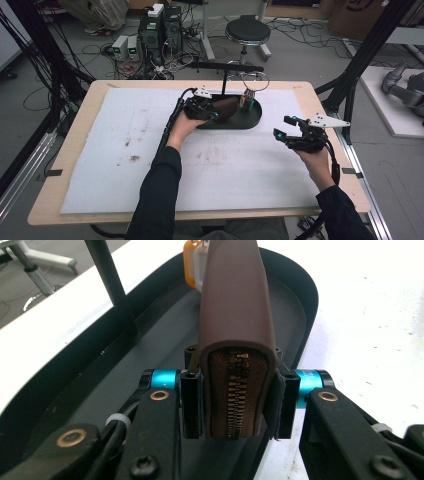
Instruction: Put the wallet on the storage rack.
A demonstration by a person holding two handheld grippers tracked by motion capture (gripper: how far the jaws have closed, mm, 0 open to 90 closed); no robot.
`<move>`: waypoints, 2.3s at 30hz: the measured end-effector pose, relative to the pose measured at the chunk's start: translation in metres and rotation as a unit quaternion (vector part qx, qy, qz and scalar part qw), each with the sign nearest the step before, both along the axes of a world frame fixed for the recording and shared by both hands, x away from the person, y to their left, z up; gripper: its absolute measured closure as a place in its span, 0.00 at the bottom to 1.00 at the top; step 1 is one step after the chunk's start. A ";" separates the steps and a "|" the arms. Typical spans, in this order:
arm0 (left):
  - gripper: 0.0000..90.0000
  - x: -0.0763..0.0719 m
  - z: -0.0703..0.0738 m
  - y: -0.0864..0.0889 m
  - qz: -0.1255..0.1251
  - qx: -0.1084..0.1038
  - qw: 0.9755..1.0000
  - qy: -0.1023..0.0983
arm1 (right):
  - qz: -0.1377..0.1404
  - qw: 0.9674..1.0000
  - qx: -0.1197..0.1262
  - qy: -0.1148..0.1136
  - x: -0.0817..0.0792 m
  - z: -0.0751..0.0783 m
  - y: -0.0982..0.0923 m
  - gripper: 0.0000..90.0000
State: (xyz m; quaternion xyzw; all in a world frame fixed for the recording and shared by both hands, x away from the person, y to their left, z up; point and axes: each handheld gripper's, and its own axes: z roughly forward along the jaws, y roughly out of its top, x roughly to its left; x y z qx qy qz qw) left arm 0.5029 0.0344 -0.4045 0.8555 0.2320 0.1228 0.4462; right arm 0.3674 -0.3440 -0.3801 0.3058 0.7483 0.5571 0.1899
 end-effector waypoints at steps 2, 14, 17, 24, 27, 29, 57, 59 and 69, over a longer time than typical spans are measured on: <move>0.73 0.001 -0.002 -0.001 -0.001 0.000 1.000 0.000 | 0.002 1.000 -0.001 -0.001 0.000 0.000 0.000 0.30; 0.72 0.004 -0.011 -0.004 0.004 -0.011 1.000 0.018 | 0.001 1.000 0.000 -0.002 0.000 0.000 -0.001 0.30; 0.70 0.004 -0.012 -0.004 0.013 -0.016 1.000 0.020 | 0.001 1.000 0.000 -0.001 0.000 0.000 -0.001 0.30; 0.60 0.006 -0.012 0.002 0.043 -0.001 0.999 0.021 | 0.002 1.000 0.000 -0.001 0.000 0.000 -0.001 0.30; 0.58 0.006 -0.012 0.004 0.048 0.004 0.999 0.019 | 0.003 1.000 -0.001 -0.001 0.001 -0.001 -0.001 0.30; 0.58 0.006 -0.012 0.005 0.051 0.006 0.999 0.017 | 0.004 1.000 -0.001 -0.001 0.001 -0.001 -0.001 0.30; 0.31 -0.029 0.019 0.046 0.120 0.007 0.992 -0.034 | 0.001 1.000 0.000 -0.001 0.000 0.000 -0.003 0.30; 0.31 -0.039 0.024 0.051 0.114 -0.001 0.993 -0.045 | -0.001 1.000 0.000 -0.002 0.000 0.000 -0.004 0.30; 0.28 -0.098 0.045 0.090 0.107 -0.040 0.990 -0.080 | -0.008 1.000 -0.007 0.004 0.000 -0.001 -0.006 0.29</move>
